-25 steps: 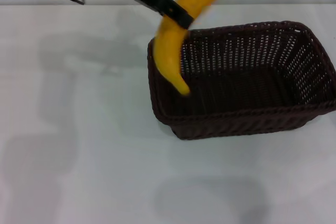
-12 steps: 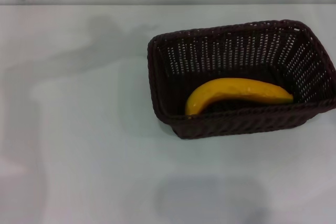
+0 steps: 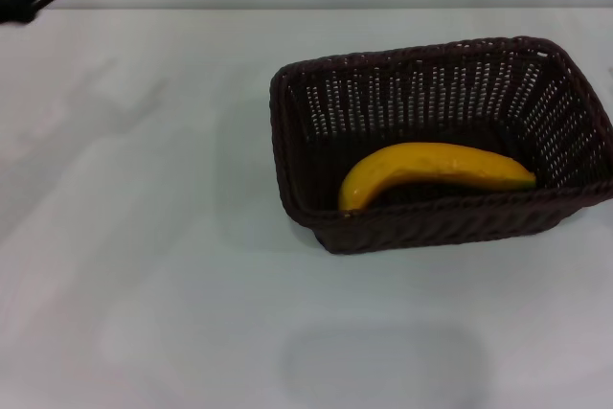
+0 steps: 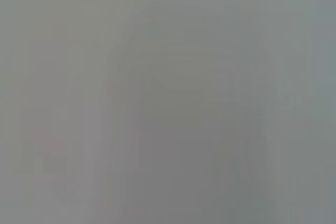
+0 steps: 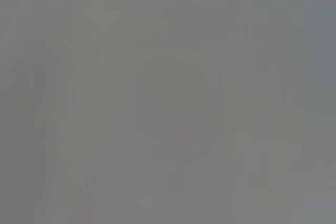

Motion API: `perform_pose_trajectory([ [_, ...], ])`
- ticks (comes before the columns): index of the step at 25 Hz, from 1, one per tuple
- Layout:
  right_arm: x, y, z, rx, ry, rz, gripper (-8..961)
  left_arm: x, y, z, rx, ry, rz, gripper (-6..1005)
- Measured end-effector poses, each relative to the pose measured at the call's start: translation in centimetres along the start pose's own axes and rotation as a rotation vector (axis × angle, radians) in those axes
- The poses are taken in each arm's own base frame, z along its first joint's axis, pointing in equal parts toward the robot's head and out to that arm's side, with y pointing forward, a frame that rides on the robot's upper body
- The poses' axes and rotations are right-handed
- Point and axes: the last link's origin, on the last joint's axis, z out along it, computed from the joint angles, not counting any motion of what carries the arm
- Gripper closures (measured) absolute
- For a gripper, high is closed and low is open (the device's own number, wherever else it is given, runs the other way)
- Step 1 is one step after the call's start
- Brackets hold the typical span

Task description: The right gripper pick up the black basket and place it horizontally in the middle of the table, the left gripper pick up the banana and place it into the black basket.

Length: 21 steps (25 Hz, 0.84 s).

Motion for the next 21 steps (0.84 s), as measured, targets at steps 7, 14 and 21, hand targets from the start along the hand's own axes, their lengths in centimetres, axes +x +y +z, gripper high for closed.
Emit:
perform_pose_trajectory([
  [7,0.9,0.1,-2.0,0.039,-0.017,0.052,79,-6.7,-0.6,-8.2,0.341,0.191,0.002,130],
  [14,0.8,-0.2,-2.4,0.077,-0.043,0.066,79,-9.1,0.5,-12.3,0.578,0.299,0.030,133],
  [21,1.2,-0.2,-2.7,0.094,-0.035,0.014,79,-9.6,1.4,-13.4,0.653,0.345,0.032,133],
])
